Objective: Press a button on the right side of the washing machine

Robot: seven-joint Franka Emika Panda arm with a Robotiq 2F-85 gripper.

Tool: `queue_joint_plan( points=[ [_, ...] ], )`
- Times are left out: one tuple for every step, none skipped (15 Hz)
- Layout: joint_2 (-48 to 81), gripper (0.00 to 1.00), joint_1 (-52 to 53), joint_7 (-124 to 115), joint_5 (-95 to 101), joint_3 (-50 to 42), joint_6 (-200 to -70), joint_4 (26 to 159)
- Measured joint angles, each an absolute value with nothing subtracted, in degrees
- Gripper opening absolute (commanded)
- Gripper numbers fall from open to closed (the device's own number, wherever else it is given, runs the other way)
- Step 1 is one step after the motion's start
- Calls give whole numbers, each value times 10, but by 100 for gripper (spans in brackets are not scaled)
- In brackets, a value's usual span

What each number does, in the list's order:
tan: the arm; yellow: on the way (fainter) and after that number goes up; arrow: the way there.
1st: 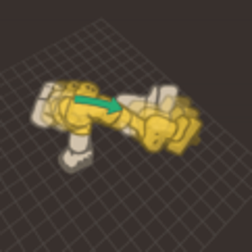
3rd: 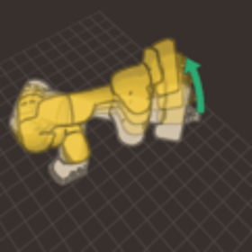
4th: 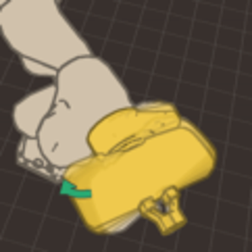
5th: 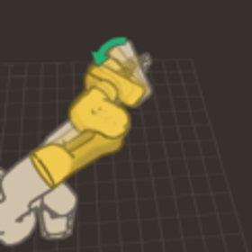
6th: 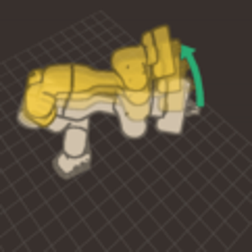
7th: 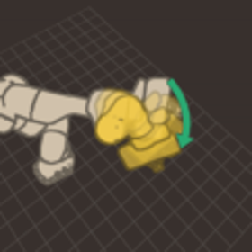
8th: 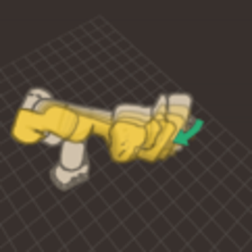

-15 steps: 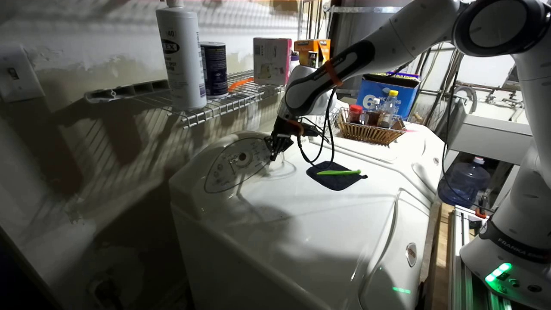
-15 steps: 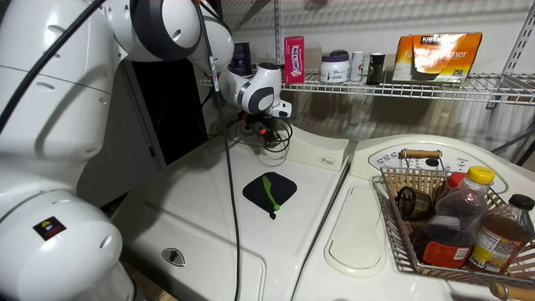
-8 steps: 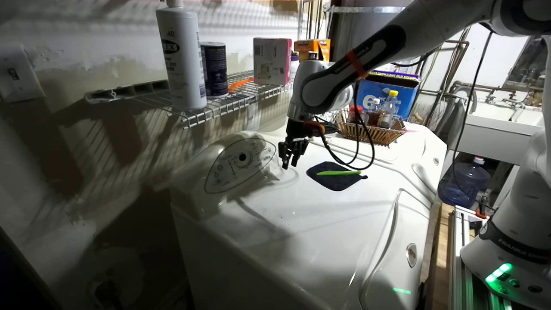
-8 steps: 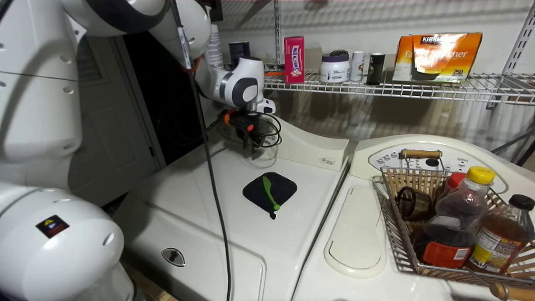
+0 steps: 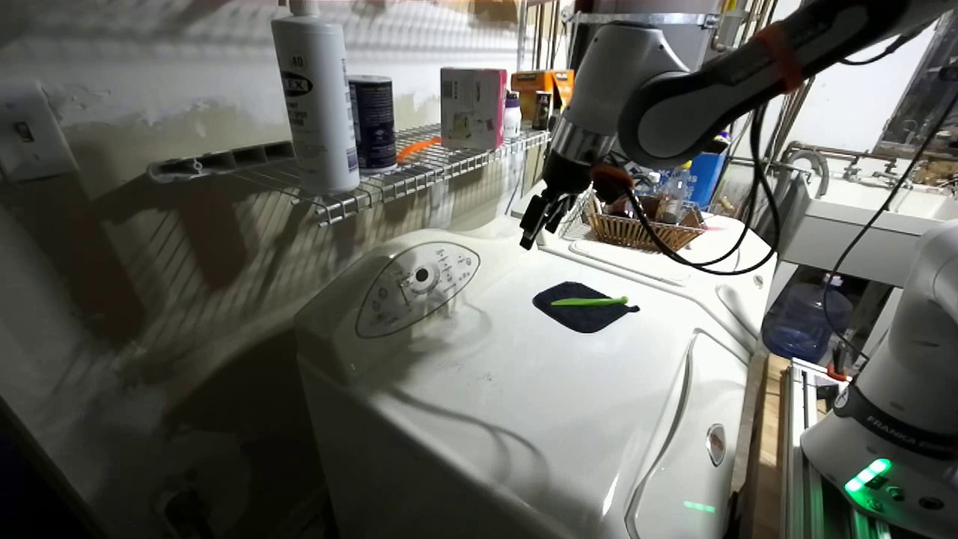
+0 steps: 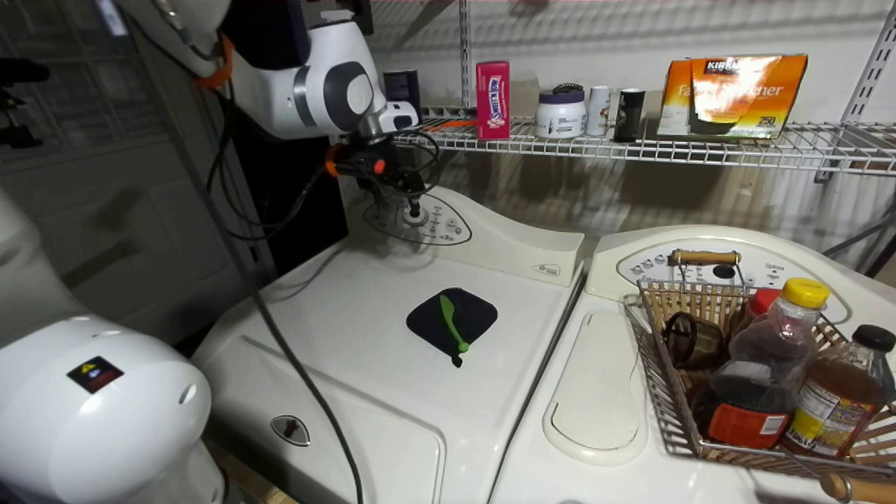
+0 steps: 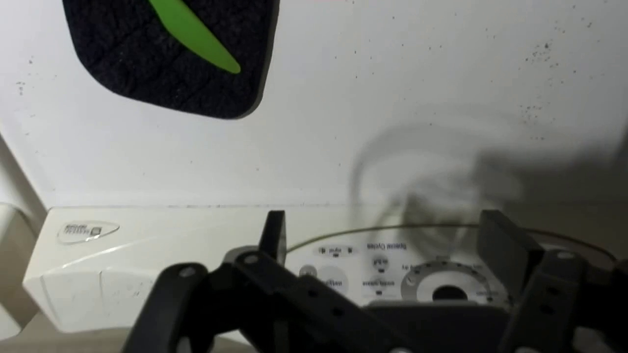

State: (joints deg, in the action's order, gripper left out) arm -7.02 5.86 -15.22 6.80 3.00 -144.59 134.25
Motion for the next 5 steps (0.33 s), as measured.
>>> queue_joint_plan(
  points=[
    [-105,100,57,-166,78,35,-1464,1365],
    [-139,100,55,-168,83,40,-1475,1387],
    [-161,100,54,-168,82,44,-1475,1400],
    [-167,100,53,-168,82,46,-1472,1402],
    [-165,100,52,-168,82,46,-1472,1402]
  ],
)
